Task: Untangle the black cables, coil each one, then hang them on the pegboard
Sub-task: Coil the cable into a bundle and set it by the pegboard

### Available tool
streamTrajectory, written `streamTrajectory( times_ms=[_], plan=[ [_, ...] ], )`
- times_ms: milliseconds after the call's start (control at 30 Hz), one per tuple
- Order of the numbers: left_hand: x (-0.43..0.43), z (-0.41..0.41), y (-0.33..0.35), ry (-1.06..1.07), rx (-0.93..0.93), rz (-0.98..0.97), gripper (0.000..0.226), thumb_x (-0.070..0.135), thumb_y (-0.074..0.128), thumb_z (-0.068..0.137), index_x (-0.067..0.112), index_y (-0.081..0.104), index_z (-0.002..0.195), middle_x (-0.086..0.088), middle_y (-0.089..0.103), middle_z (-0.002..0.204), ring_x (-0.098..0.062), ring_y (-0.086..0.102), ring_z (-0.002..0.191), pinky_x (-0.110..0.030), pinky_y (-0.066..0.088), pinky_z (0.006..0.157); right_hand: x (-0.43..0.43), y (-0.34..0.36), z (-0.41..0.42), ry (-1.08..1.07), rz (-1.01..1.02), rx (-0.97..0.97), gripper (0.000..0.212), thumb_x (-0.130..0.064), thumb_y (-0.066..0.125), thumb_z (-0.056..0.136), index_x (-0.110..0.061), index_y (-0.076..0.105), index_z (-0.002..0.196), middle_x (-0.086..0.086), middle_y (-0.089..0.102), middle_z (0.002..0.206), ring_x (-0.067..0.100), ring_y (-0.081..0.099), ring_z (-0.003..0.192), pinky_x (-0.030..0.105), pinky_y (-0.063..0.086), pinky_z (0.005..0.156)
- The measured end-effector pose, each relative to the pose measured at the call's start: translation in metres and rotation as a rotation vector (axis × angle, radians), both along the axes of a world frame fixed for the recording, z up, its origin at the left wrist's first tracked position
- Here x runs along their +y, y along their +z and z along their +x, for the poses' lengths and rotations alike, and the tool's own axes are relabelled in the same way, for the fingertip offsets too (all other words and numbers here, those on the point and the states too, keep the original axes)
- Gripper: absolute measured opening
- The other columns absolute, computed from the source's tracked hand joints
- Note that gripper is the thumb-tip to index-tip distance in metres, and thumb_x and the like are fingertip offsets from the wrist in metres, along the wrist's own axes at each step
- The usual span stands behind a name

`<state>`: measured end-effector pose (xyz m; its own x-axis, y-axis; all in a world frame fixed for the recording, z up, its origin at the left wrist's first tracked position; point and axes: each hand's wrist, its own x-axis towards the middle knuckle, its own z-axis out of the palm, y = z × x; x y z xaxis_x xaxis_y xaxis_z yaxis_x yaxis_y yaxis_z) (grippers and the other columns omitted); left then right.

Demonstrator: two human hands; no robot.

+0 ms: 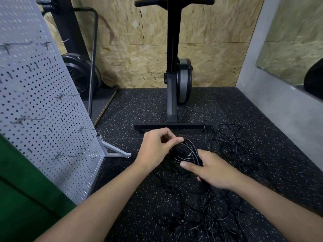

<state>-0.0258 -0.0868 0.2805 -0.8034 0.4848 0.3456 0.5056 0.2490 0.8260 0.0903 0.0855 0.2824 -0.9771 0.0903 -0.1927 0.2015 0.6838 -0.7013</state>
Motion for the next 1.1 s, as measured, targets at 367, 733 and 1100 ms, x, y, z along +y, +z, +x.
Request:
streamTrajectory(
  times_ms=[367, 733, 1100],
  plan=[
    [0.011, -0.007, -0.032, -0.173, -0.317, -0.115, 0.021, 0.028, 0.064, 0.102, 0.037, 0.067, 0.121, 0.016, 0.069, 0.119, -0.008, 0.065, 0.113, -0.030, 0.054, 0.098, 0.027, 0.012, -0.012, -0.377, -0.411, 0.201, 0.020, -0.035, 0.073, 0.097, -0.017, 0.069, 0.106, -0.002, 0.073, 0.078, 0.014, 0.070, 0.068, 0.035, 0.057, 0.074],
    [0.015, -0.020, -0.064, -0.396, 0.213, -0.718, 0.033, 0.023, 0.055, 0.108, 0.034, 0.061, 0.139, 0.017, 0.034, 0.166, -0.003, 0.009, 0.158, -0.044, 0.022, 0.129, 0.039, 0.029, -0.009, -0.470, -0.746, 0.247, 0.022, -0.025, 0.073, 0.097, -0.011, 0.059, 0.086, 0.003, 0.059, 0.070, 0.019, 0.057, 0.058, 0.040, 0.051, 0.065],
    [0.018, 0.001, -0.016, -0.330, 0.243, -0.446, 0.013, 0.038, 0.069, 0.099, 0.024, 0.068, 0.097, 0.015, 0.068, 0.095, -0.002, 0.063, 0.091, -0.027, 0.053, 0.082, 0.054, 0.005, 0.000, -0.315, 0.133, -0.002, 0.057, -0.070, 0.049, 0.095, -0.017, 0.059, 0.111, 0.002, 0.069, 0.082, 0.018, 0.068, 0.072, 0.030, 0.051, 0.063]
  ],
)
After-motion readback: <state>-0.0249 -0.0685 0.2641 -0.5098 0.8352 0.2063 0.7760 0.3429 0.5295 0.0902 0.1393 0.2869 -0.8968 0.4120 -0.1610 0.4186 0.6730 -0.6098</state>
